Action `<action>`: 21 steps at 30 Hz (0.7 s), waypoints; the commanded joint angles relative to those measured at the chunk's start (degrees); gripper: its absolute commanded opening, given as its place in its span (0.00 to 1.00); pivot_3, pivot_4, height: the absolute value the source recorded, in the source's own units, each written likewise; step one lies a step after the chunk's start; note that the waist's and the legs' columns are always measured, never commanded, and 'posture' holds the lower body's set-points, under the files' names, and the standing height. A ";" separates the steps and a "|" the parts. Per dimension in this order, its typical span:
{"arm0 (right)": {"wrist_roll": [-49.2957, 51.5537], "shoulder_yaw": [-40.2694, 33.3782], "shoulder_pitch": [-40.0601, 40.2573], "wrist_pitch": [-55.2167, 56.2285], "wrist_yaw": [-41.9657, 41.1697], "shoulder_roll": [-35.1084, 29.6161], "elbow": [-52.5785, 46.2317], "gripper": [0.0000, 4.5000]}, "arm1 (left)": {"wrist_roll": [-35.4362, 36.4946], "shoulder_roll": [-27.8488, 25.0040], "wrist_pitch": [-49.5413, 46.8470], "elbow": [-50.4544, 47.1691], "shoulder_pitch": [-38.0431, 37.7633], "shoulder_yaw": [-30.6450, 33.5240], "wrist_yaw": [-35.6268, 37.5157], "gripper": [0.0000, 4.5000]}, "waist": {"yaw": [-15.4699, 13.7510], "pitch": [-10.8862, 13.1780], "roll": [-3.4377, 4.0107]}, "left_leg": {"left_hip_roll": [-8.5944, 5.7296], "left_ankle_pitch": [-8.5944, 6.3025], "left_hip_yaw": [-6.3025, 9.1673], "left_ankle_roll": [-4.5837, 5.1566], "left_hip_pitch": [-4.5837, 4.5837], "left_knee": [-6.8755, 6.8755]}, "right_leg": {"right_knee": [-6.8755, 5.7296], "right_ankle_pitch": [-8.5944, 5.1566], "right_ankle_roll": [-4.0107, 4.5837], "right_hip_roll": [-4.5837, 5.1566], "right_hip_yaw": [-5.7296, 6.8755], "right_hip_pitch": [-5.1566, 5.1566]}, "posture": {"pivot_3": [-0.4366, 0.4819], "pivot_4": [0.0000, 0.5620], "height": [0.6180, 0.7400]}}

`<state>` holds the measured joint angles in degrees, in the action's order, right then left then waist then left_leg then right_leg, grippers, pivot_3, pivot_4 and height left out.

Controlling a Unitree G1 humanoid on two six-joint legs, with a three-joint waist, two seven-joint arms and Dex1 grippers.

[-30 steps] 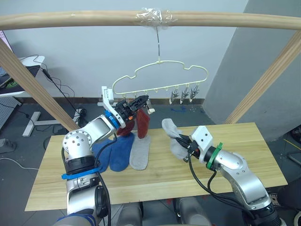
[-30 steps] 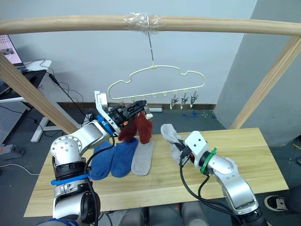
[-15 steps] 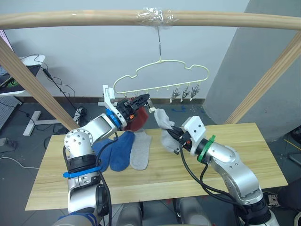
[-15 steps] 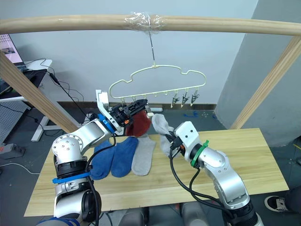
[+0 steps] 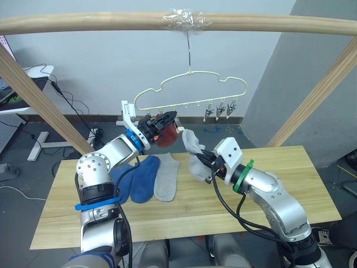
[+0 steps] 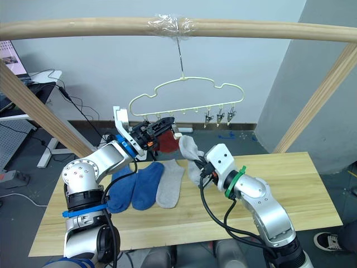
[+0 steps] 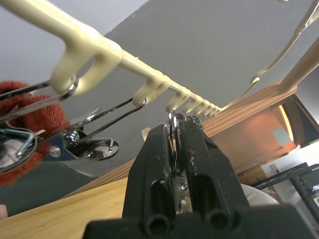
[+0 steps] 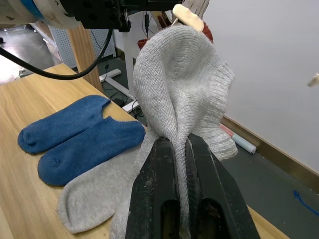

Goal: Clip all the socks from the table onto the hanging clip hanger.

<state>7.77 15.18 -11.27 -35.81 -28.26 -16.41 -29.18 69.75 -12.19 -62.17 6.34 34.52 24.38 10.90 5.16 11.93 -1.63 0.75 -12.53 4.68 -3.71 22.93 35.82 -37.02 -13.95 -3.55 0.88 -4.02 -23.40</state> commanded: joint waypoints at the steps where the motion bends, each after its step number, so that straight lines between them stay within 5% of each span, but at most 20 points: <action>1: 0.20 0.63 -0.20 0.91 -0.13 -0.56 -2.37 0.00 | 0.98 -0.34 0.26 -0.97 0.63 -0.20 0.73 0.00 | 0.00 0.00 0.00 | 0.00 0.00 0.00 0.00 0.00 0.00 | 0.00 0.00 0.00 0.00 0.00 0.00 | 0.35 0.32 1.00; 21: -0.27 2.18 -4.50 -0.88 1.33 -1.01 -3.46 0.00 | 0.61 -0.52 0.00 -1.75 -0.07 -1.15 1.63 0.00 | -0.02 0.00 0.00 | 0.00 0.00 0.01 0.00 0.01 0.00 | 0.00 0.00 0.00 0.00 0.01 -0.01 | 0.35 0.32 1.00</action>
<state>7.67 17.06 -15.03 -36.82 -27.33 -17.38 -29.19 69.74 -12.20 -62.10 6.33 34.37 23.85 11.87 5.14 11.93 -1.63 0.75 -12.52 4.69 -3.71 22.95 35.81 -37.02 -13.95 -3.55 0.88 -4.02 -23.41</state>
